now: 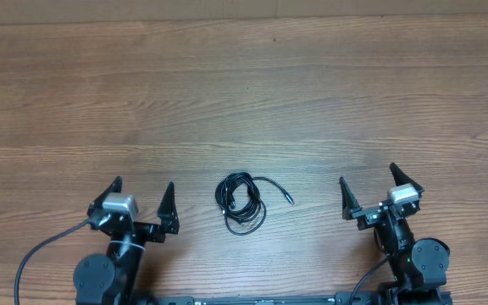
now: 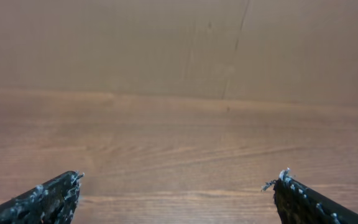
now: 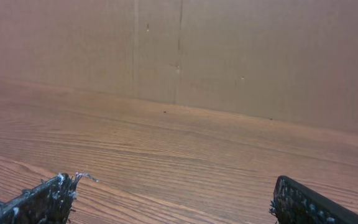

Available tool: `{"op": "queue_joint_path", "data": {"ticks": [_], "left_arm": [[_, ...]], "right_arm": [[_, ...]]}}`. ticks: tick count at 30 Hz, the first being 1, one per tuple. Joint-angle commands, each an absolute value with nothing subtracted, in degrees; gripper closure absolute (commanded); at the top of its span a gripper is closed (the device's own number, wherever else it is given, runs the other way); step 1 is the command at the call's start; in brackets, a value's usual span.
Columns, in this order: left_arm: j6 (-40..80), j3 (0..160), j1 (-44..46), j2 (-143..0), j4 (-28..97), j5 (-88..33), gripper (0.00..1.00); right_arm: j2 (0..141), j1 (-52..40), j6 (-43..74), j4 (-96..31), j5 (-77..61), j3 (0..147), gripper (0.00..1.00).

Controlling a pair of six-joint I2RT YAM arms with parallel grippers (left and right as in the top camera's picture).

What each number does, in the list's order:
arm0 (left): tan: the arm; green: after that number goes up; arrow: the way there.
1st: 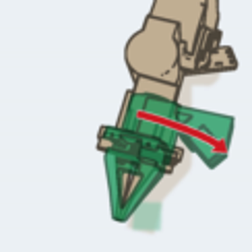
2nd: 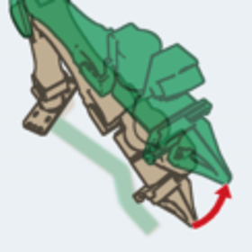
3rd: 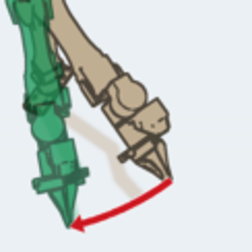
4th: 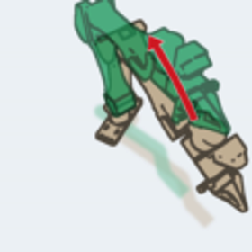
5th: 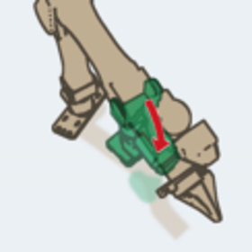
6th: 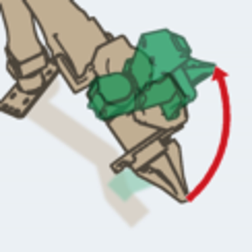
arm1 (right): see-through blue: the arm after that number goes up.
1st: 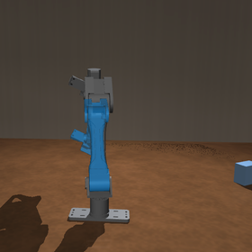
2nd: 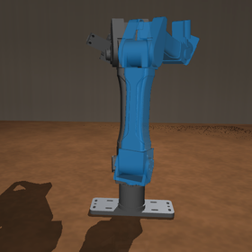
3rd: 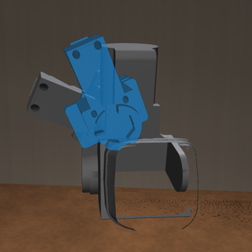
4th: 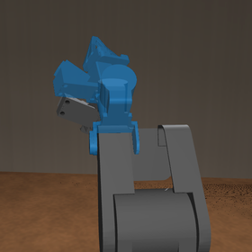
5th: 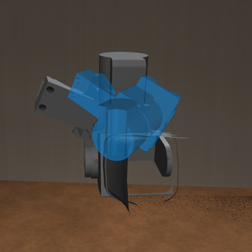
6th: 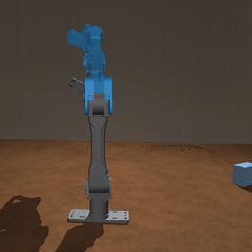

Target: Untangle cables

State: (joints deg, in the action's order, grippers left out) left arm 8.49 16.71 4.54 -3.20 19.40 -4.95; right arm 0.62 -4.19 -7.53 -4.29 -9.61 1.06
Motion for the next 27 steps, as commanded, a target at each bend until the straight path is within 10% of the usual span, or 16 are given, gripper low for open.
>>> {"op": "queue_joint_path", "data": {"ticks": [1,27], "left_arm": [[9.87,20.67,4.80,-7.55,19.40,-6.74,0.01],[9.65,51.75,4.95,-50.48,37.78,-27.97,0.00]], "right_arm": [[0.16,-4.54,-7.79,-3.97,-9.08,0.45,0.00],[0.16,-4.54,-7.79,-3.97,-9.08,0.45,0.00]]}}
